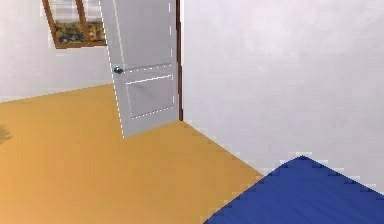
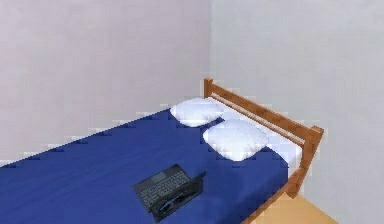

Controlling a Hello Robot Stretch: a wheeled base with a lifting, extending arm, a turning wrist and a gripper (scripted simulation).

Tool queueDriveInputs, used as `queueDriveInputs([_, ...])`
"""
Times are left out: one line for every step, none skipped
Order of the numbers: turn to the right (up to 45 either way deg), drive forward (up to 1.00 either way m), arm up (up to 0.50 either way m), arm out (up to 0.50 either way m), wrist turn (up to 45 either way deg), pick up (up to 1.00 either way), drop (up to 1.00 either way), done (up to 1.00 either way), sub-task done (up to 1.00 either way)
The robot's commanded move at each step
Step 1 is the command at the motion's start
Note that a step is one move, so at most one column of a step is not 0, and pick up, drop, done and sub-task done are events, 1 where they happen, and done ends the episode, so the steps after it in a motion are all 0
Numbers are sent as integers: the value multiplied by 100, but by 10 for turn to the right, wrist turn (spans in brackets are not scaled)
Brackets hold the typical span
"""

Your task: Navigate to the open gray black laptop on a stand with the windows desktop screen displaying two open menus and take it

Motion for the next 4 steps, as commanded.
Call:
queueDriveInputs([0,0,0,28,0,0,0,0,0])
queueDriveInputs([0,0,0,0,450,0,0,0,0])
queueDriveInputs([0,0,0,0,450,0,0,0,0])
queueDriveInputs([0,0,0,0,450,0,0,0,0])
